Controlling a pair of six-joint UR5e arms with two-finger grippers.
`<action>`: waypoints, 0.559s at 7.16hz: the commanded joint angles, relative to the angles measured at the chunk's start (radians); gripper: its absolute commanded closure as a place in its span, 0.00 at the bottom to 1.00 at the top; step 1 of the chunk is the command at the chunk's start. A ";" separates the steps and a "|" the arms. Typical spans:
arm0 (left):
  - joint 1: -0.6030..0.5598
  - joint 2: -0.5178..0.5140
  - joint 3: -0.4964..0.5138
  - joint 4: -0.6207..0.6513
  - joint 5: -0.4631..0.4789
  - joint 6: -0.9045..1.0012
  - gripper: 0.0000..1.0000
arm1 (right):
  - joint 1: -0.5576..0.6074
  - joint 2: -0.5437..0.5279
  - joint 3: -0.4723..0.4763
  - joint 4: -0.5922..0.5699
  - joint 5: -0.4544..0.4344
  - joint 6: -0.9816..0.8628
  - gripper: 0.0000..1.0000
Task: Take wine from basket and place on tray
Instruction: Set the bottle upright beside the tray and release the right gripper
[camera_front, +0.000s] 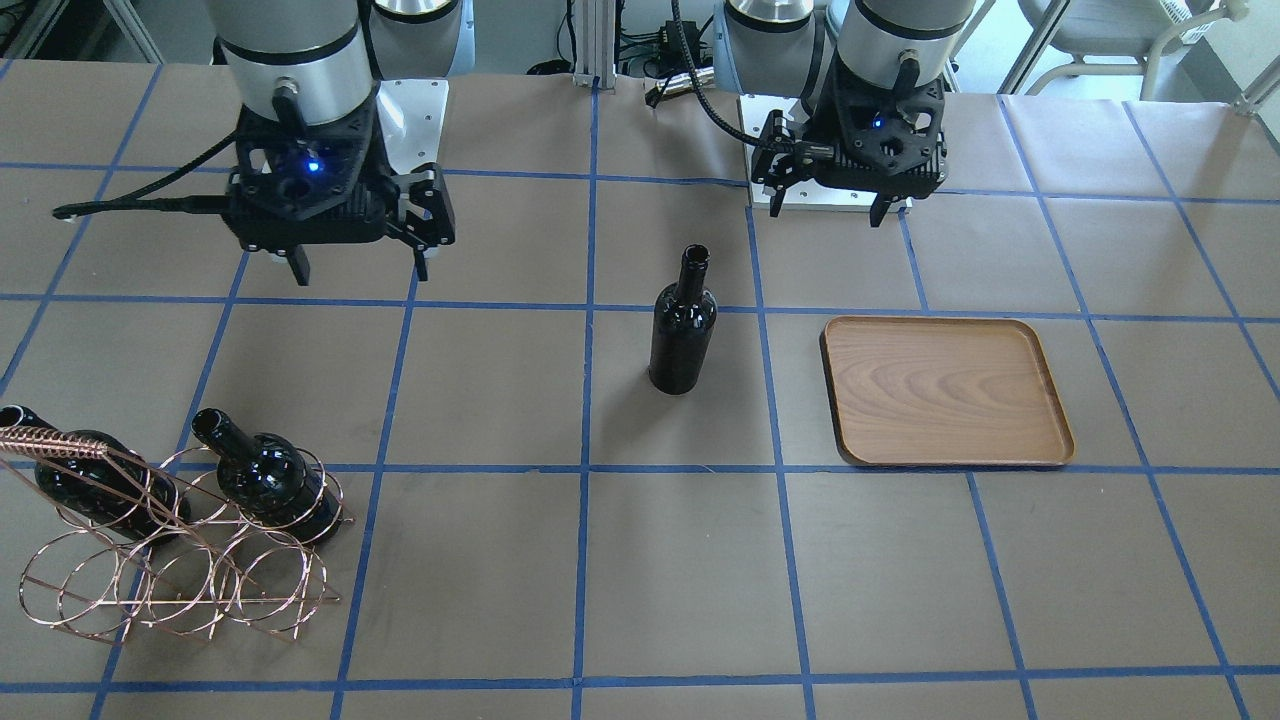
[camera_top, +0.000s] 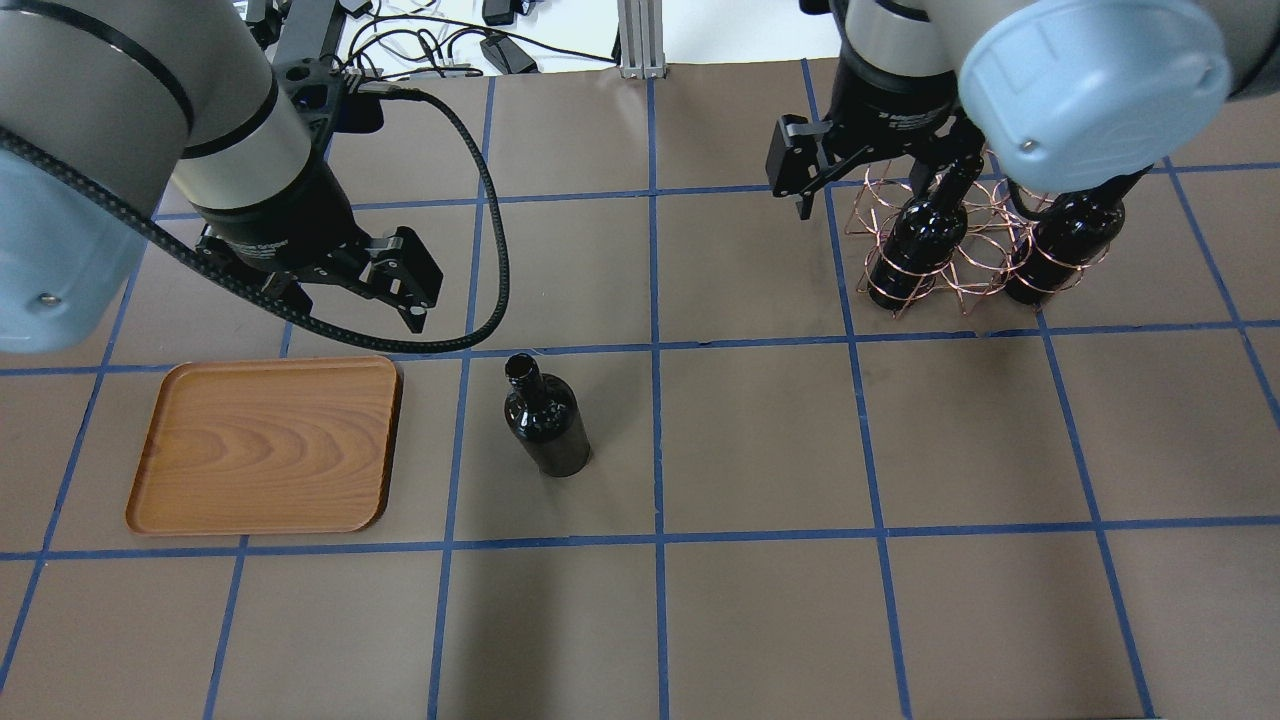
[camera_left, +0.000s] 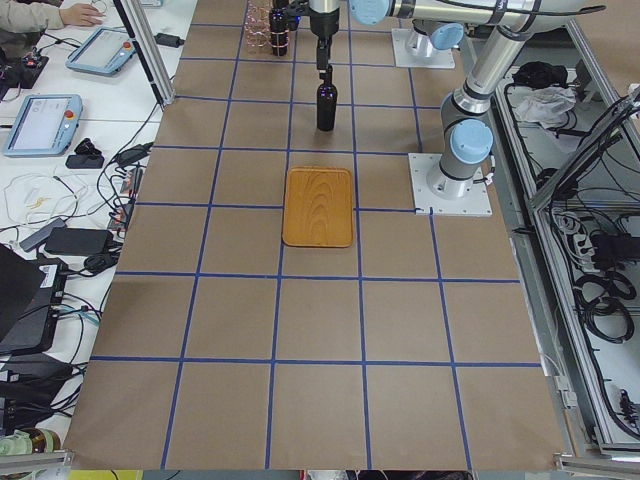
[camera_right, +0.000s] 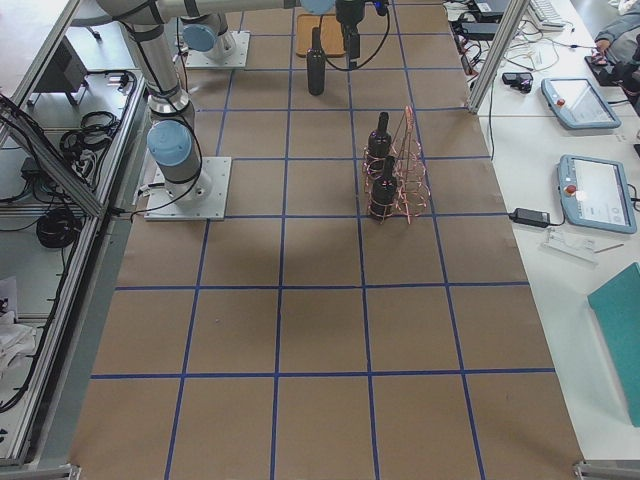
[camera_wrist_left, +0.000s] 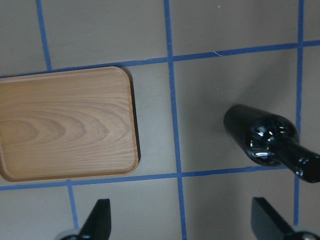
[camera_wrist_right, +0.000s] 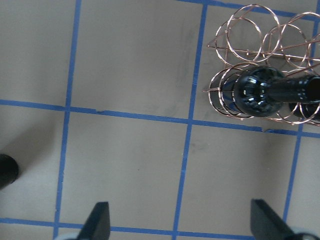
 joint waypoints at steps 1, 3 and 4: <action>-0.058 -0.034 -0.041 0.047 -0.015 -0.048 0.00 | -0.081 -0.016 0.005 0.026 -0.026 -0.071 0.00; -0.118 -0.053 -0.066 0.099 -0.018 -0.137 0.00 | -0.107 -0.016 0.013 0.024 -0.023 -0.131 0.00; -0.132 -0.065 -0.070 0.140 -0.049 -0.157 0.00 | -0.113 -0.016 0.019 0.002 -0.034 -0.167 0.00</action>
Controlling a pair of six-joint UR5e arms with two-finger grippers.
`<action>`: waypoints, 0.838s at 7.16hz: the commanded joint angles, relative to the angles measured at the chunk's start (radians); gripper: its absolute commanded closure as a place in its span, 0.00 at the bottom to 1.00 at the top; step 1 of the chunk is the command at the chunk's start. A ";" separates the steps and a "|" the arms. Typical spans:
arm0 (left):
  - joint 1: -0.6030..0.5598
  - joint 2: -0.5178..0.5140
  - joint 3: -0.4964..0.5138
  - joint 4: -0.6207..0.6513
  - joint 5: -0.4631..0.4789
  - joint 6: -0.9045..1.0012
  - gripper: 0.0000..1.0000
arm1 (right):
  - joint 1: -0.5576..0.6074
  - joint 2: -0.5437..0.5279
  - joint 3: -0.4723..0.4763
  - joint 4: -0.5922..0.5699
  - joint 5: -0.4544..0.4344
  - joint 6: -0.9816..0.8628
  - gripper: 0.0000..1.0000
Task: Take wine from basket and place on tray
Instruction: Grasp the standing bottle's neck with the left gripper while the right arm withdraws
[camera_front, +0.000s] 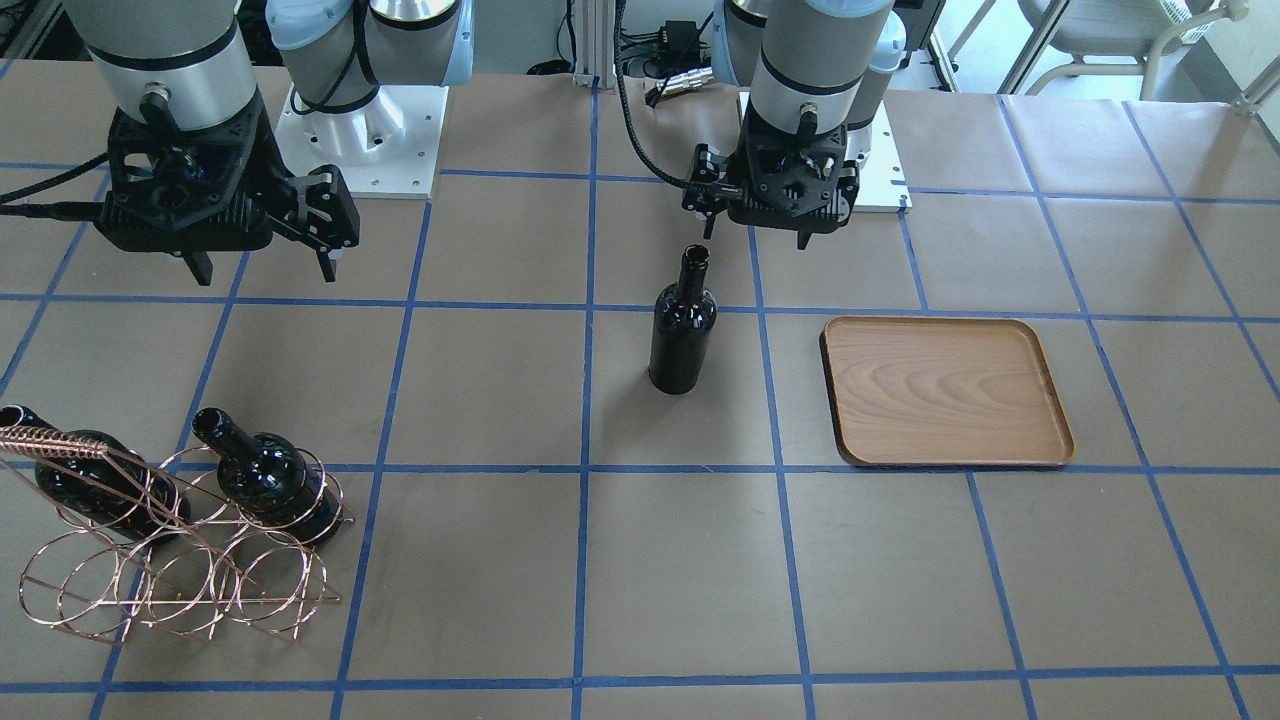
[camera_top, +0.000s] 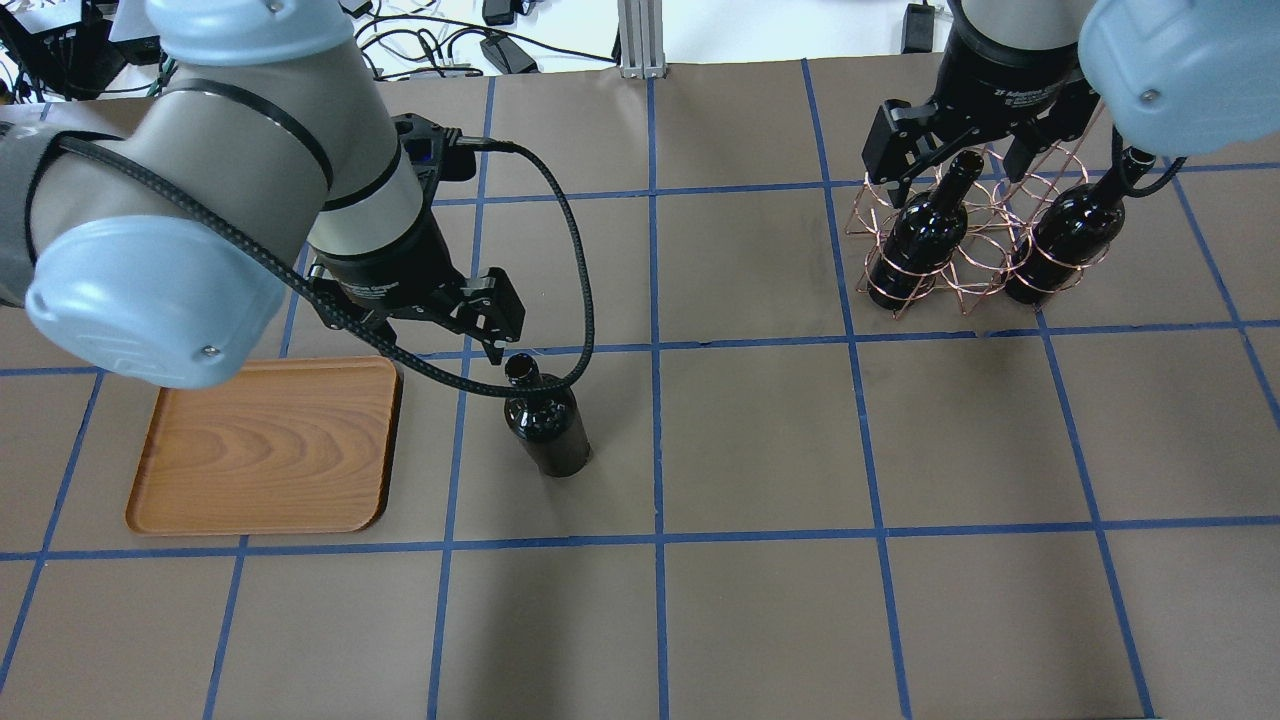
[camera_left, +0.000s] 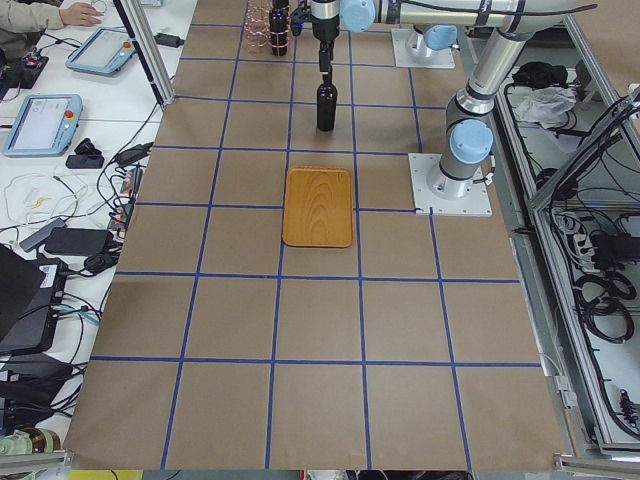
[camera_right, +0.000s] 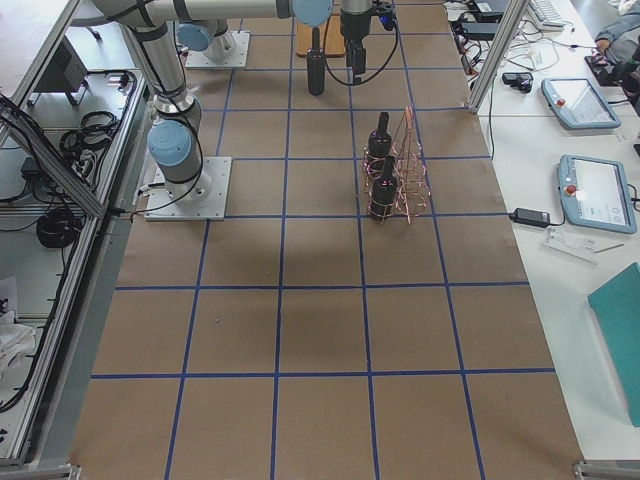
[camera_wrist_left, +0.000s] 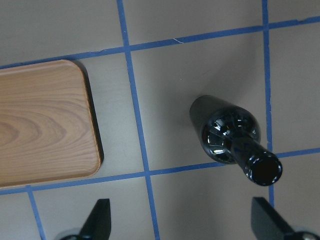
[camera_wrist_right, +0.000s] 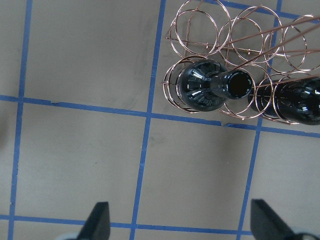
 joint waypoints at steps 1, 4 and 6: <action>-0.026 -0.036 -0.014 0.044 -0.068 -0.066 0.00 | -0.010 -0.001 0.007 -0.017 -0.008 -0.044 0.00; -0.032 -0.084 -0.014 0.074 -0.070 -0.058 0.06 | -0.004 -0.001 0.012 -0.012 0.018 -0.044 0.00; -0.032 -0.095 -0.018 0.071 -0.071 -0.040 0.13 | -0.007 0.001 0.012 -0.014 0.051 -0.044 0.00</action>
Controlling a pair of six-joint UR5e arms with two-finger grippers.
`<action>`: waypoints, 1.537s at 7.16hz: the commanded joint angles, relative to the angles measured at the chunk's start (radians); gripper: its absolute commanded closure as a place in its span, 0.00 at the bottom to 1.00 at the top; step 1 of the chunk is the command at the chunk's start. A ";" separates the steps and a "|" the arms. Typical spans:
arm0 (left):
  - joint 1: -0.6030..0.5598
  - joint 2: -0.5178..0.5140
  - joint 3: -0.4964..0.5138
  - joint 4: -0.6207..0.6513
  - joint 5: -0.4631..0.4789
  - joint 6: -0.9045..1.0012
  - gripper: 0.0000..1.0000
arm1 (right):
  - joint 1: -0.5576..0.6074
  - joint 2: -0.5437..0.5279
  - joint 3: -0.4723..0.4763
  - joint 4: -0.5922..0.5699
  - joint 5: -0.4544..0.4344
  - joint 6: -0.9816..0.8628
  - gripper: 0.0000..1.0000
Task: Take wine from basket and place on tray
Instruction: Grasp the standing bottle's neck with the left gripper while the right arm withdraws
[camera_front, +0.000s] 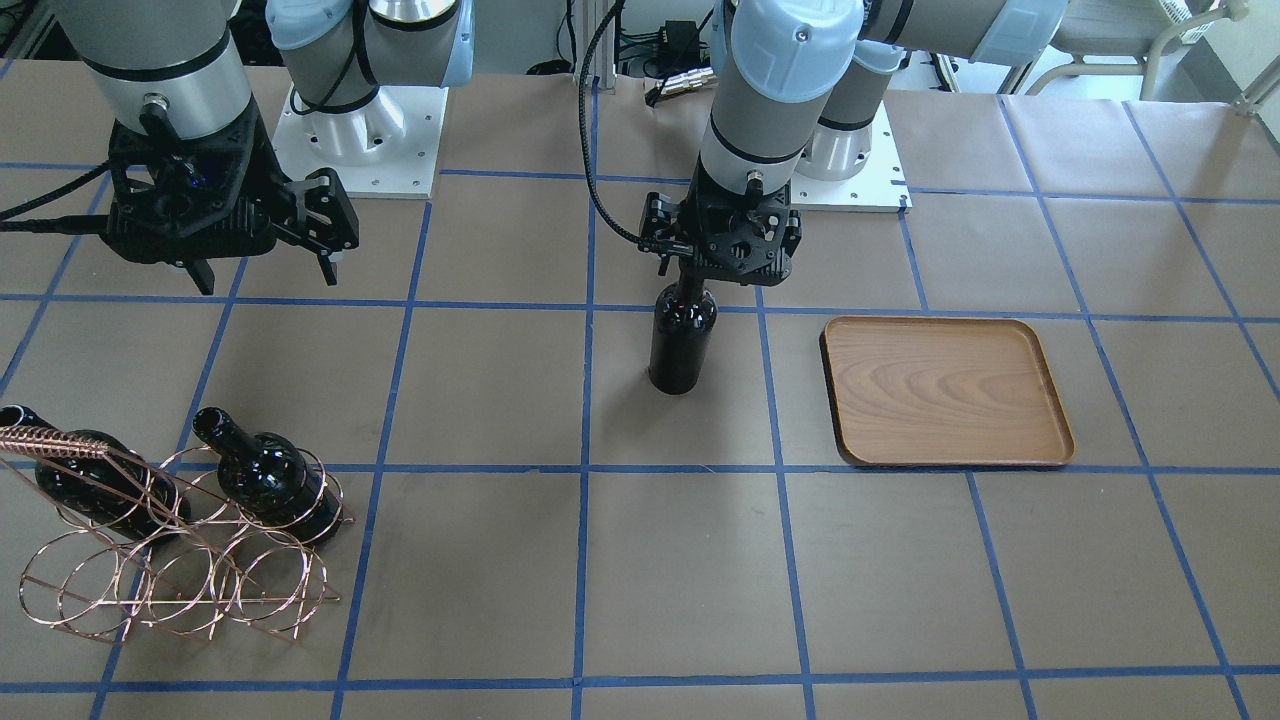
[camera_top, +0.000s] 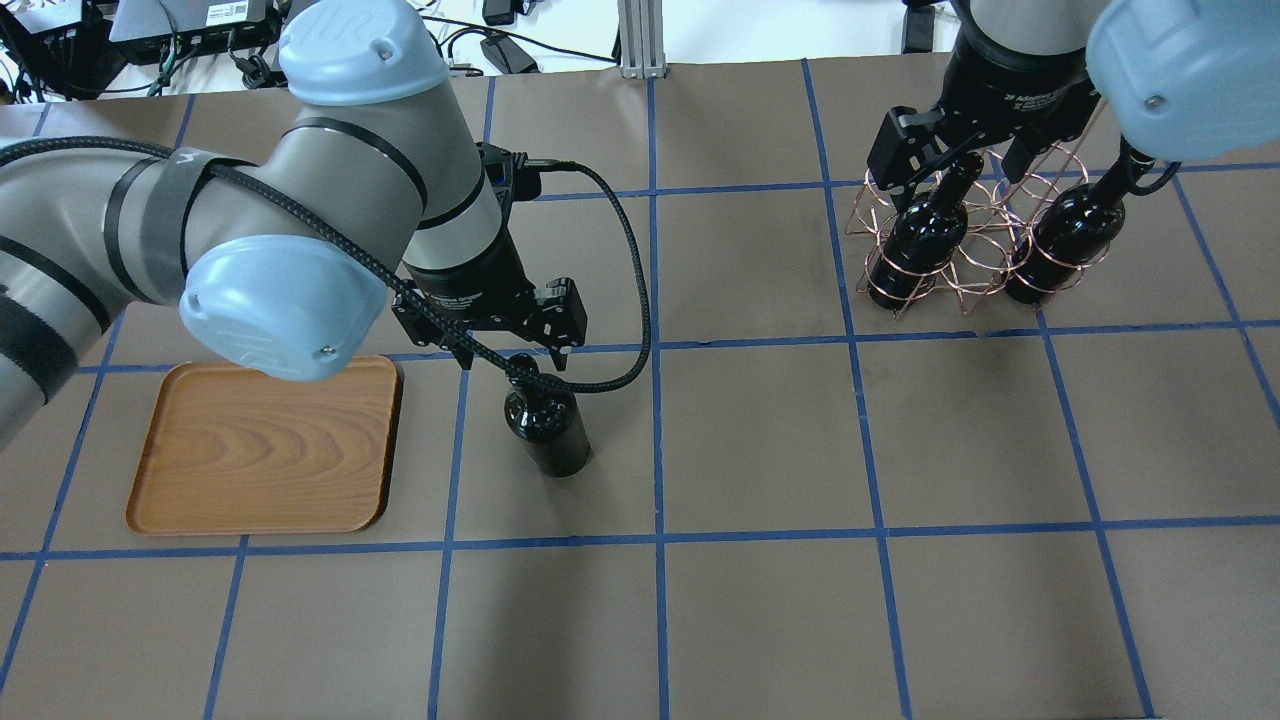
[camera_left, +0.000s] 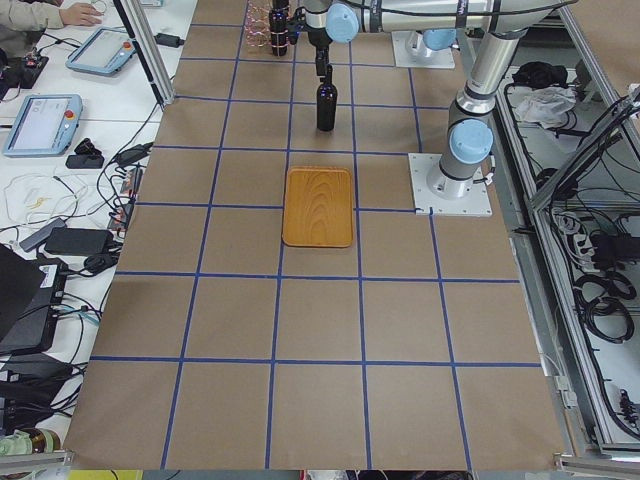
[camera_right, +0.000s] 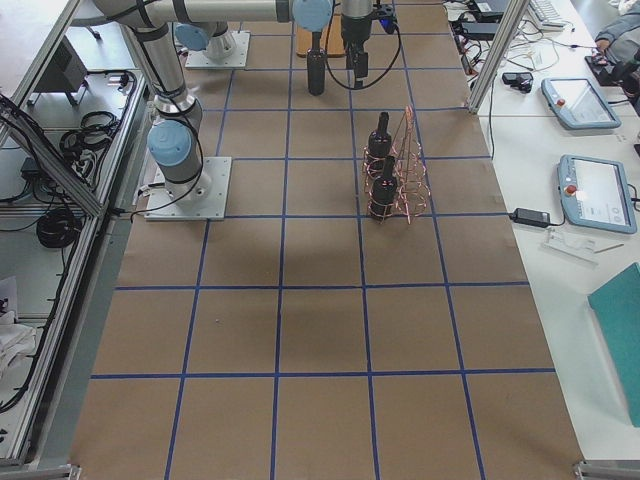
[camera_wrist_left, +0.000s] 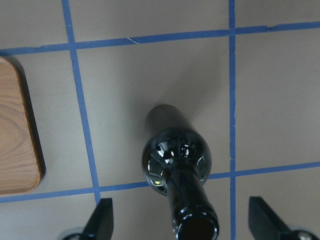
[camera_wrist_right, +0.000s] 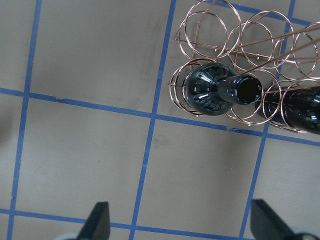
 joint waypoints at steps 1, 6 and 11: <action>0.000 -0.010 -0.010 0.000 -0.001 0.016 0.18 | 0.003 -0.004 -0.002 -0.003 0.068 0.005 0.00; -0.002 -0.011 -0.023 0.002 -0.008 0.016 0.78 | 0.004 -0.004 -0.002 -0.003 0.029 -0.001 0.00; 0.007 0.019 0.015 -0.049 0.010 0.018 1.00 | 0.003 -0.005 -0.008 -0.004 0.034 0.006 0.00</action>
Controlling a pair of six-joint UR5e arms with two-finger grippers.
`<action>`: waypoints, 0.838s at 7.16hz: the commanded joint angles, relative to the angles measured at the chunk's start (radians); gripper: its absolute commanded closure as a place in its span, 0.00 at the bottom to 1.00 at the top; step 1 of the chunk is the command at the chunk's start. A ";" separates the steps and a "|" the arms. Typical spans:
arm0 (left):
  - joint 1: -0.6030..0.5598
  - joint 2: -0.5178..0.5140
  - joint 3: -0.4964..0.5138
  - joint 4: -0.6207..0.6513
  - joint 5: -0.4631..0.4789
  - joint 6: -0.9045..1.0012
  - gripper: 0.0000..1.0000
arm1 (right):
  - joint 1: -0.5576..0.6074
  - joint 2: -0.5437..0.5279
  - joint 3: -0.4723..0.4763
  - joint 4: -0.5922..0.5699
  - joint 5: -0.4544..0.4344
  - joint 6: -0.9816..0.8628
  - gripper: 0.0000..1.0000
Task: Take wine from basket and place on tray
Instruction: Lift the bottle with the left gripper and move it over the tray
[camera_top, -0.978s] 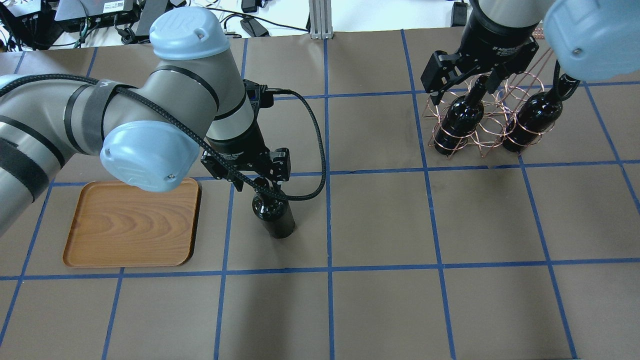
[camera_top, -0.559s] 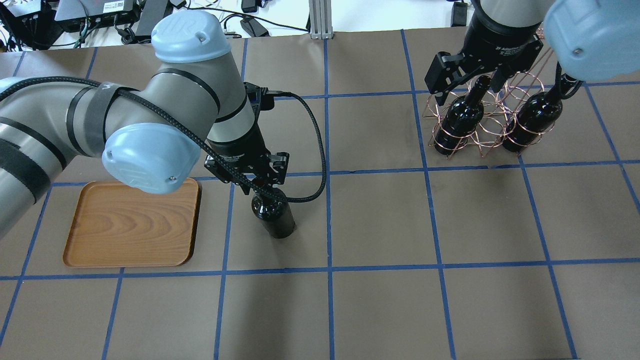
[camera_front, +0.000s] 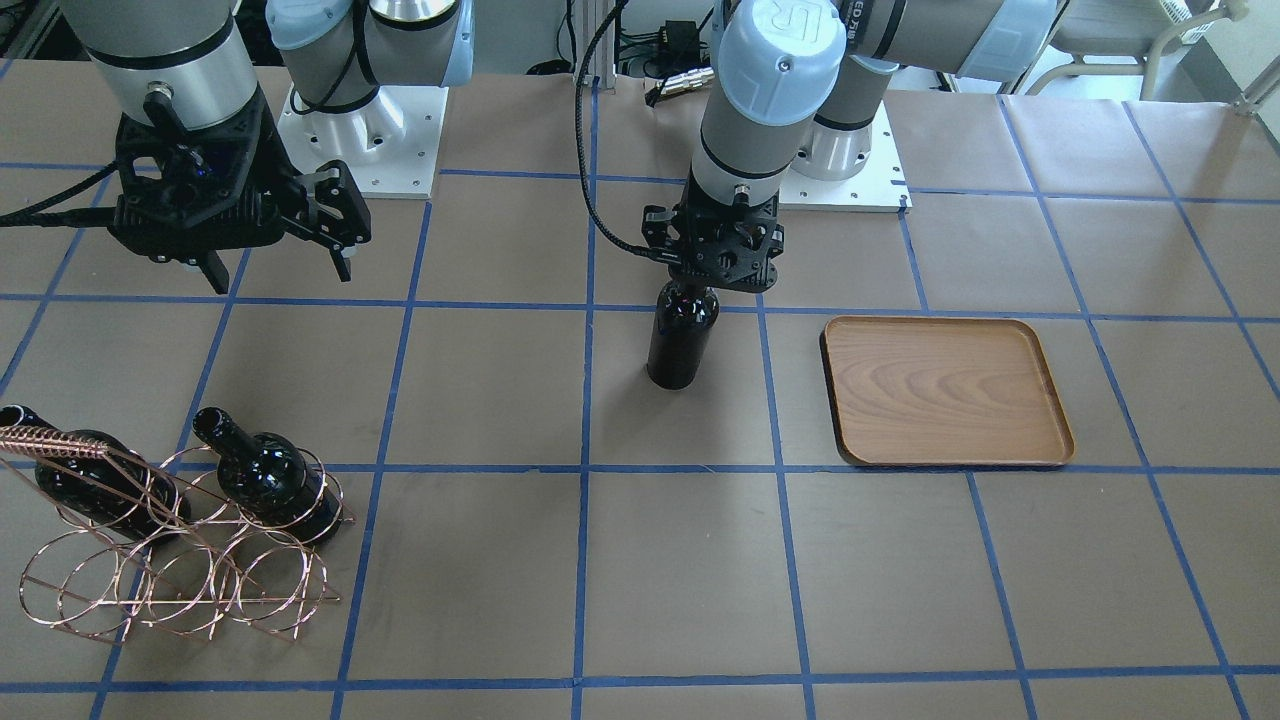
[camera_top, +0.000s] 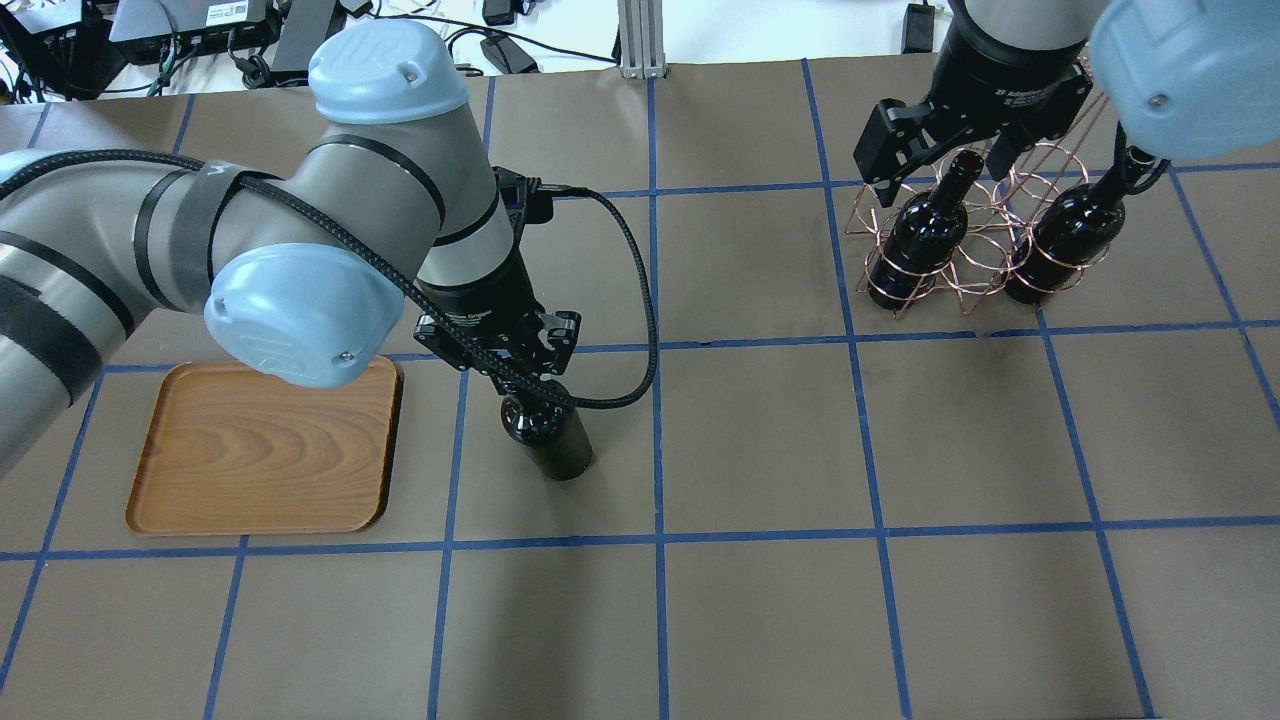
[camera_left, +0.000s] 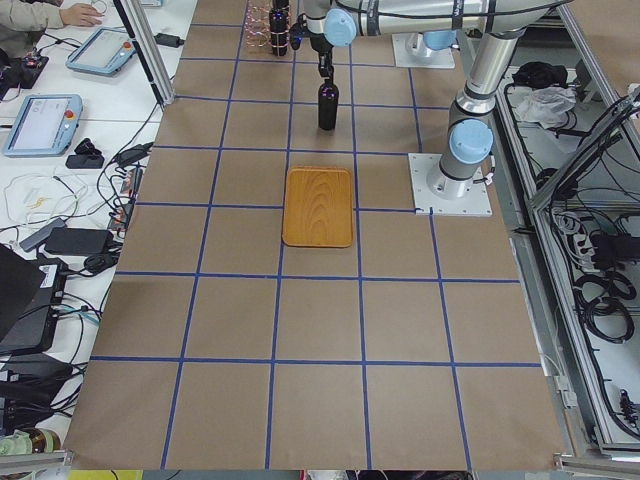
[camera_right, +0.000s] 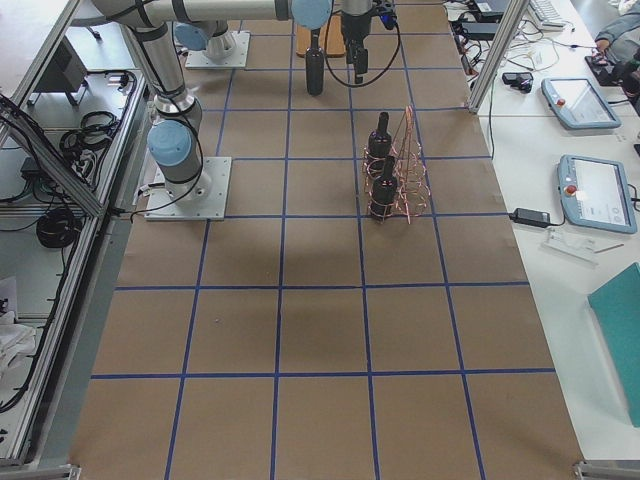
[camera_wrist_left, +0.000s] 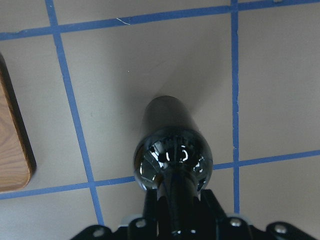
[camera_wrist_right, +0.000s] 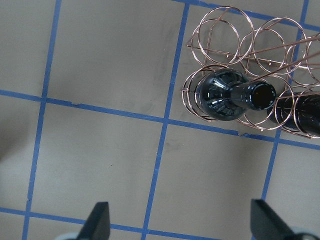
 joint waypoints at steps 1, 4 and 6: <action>0.048 0.028 0.069 -0.060 0.036 0.001 1.00 | 0.001 -0.001 -0.001 0.001 0.003 0.022 0.00; 0.233 0.037 0.192 -0.172 0.138 0.195 1.00 | 0.001 0.001 0.001 0.001 0.001 0.024 0.00; 0.425 0.039 0.175 -0.168 0.144 0.361 1.00 | 0.001 0.001 -0.001 0.001 0.001 0.022 0.00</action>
